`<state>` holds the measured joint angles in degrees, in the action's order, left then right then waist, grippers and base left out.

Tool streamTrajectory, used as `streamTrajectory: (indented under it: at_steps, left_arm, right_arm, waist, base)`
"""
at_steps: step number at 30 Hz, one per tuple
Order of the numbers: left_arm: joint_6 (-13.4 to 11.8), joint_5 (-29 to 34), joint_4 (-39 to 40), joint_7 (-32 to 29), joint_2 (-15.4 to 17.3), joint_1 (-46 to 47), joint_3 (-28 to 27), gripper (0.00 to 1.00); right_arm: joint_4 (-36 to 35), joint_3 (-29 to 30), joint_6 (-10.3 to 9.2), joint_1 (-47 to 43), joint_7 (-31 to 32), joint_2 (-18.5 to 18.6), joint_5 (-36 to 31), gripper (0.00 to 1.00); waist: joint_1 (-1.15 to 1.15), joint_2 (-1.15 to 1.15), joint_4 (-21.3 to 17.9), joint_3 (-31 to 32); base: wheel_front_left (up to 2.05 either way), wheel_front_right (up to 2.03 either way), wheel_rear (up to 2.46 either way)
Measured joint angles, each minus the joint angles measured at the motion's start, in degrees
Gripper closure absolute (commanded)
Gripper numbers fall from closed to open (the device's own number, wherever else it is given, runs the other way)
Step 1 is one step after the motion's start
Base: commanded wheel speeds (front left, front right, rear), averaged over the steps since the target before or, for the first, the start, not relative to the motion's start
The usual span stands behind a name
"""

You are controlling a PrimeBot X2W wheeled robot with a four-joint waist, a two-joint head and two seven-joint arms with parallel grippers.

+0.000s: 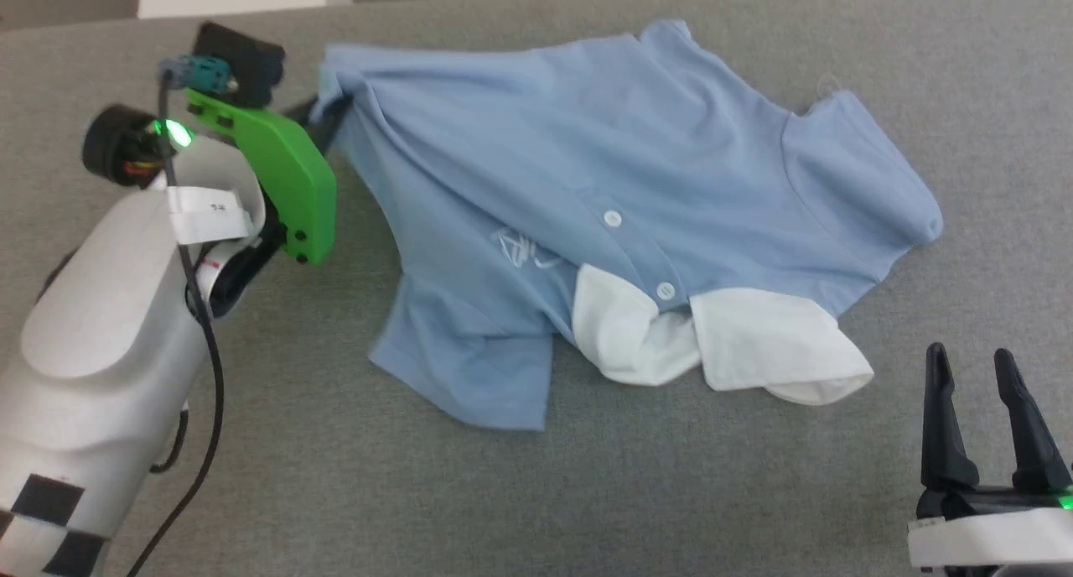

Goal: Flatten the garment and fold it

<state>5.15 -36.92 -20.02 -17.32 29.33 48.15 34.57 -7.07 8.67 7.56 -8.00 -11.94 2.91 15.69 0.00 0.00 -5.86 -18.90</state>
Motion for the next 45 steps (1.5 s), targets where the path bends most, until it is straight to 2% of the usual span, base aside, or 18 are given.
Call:
streamTrajectory:
  at_steps: [1, 3, 4, 5, 11, 19, 20, 24, 26, 30, 31, 33, 36, 41, 45]
  left_arm:
    - [-0.4, 0.5, -0.1, 1.6, -0.1, 0.4, -0.2, 1.0]
    - [-1.2, 1.1, -1.6, 4.1, -0.7, 1.0, -0.5, 0.76]
    - [-1.2, 1.1, -2.8, 4.2, -1.2, 1.0, -0.4, 0.11]
    - [-1.2, 1.1, -3.8, 4.4, -1.7, 0.9, -0.2, 0.0]
    - [-1.4, 0.1, -8.3, 6.3, -4.5, 0.8, -0.1, 0.0]
    - [-1.7, -1.0, -7.3, 12.6, -4.6, 0.8, -2.5, 0.0]
    - [-3.1, -1.1, -3.7, 17.2, -4.6, -0.4, -4.2, 0.0]
    - [-6.7, -0.9, 3.4, 23.9, -4.6, -6.7, -6.1, 0.0]
    - [-9.5, -0.5, 7.6, 27.3, -4.6, -11.5, -6.8, 0.0]
    - [-15.0, 1.3, 16.7, 31.4, -5.3, -21.9, -9.2, 0.0]
    - [-15.6, 1.9, 18.8, 31.7, -5.6, -24.1, -9.8, 0.0]
    - [-17.5, 3.9, 23.5, 31.9, -7.2, -30.2, -11.6, 0.0]
    - [-18.9, 7.2, 29.0, 32.1, -11.0, -38.5, -15.0, 0.0]
    - [-18.7, 10.7, 30.8, 32.1, -17.1, -50.3, -19.2, 0.0]
    - [-16.6, 13.5, 30.1, 32.1, -20.0, -54.2, -21.4, 0.0]
  right_arm:
    - [0.1, -0.1, 0.0, 0.3, -0.1, 0.0, 0.0, 0.0]
    - [0.5, -0.3, 0.0, 1.1, -0.3, 0.0, 0.0, 0.0]
    - [0.7, -0.4, 0.0, 1.5, -0.5, 0.0, 0.0, 0.0]
    - [0.9, -0.6, 0.0, 1.8, -0.5, 0.0, 0.0, 0.0]
    - [1.6, -1.0, 0.0, 3.4, -0.7, 0.0, -0.2, 0.0]
    - [1.2, -0.5, 0.0, 3.4, 0.3, 0.0, -1.7, 0.0]
    - [0.5, -0.3, 0.0, 3.2, 1.3, 0.0, -1.9, 0.0]
    - [0.0, -0.1, 0.0, 2.2, 2.0, 0.0, -1.9, 0.0]
    - [-0.3, -0.2, 0.0, 1.4, 2.5, 0.0, -1.9, 0.0]
    - [-0.8, -0.5, 0.0, 0.4, 2.6, 0.0, -1.6, 0.0]
    - [-0.8, -0.5, 0.0, 0.3, 2.6, 0.0, -1.6, 0.0]
    - [-1.0, -0.6, 0.0, 0.0, 2.6, 0.0, -1.5, 0.0]
    - [-1.0, -0.7, 0.0, -0.7, 2.6, 0.0, -1.4, 0.0]
    - [-0.8, -0.9, 0.0, -1.4, 2.6, 0.0, -1.0, 0.0]
    - [-0.6, -0.7, 0.0, -2.0, 2.5, 0.0, -0.9, 0.0]
  waist:
    - [0.0, 0.0, -0.2, -0.6]
    - [0.0, 0.0, -0.7, -2.1]
    - [0.0, 0.0, -0.9, -2.9]
    - [0.0, 0.0, -1.0, -3.4]
    - [0.01, 0.0, -1.0, -6.0]
    - [0.01, 0.0, 0.8, -3.7]
    - [0.01, 0.0, 1.9, -1.5]
    - [0.0, 0.0, 3.3, 1.7]
    - [0.01, 0.0, 4.0, 3.4]
    - [0.0, 0.0, 5.1, 6.3]
    - [0.0, 0.0, 5.2, 6.8]
    - [0.0, 0.0, 5.5, 7.9]
    - [0.0, 0.0, 5.8, 9.3]
    - [0.0, 0.0, 5.9, 10.9]
    - [0.0, 0.0, 6.2, 12.0]
  base:
    - [0.0, 0.0, 0.0]
    - [0.0, 0.0, 0.0]
    - [0.0, 0.0, 0.0]
    - [0.0, 0.0, 0.0]
    - [0.0, 0.0, 0.0]
    - [0.0, 0.0, 0.0]
    - [0.0, 0.0, 0.0]
    - [0.0, 0.0, 0.0]
    - [0.0, 0.0, 0.0]
    - [0.0, 0.0, 0.0]
    - [0.0, 0.0, 0.0]
    - [0.0, 0.0, 0.0]
    - [0.0, 0.0, 0.0]
    - [0.0, 0.0, 0.0]
    - [0.0, 0.0, 0.0]
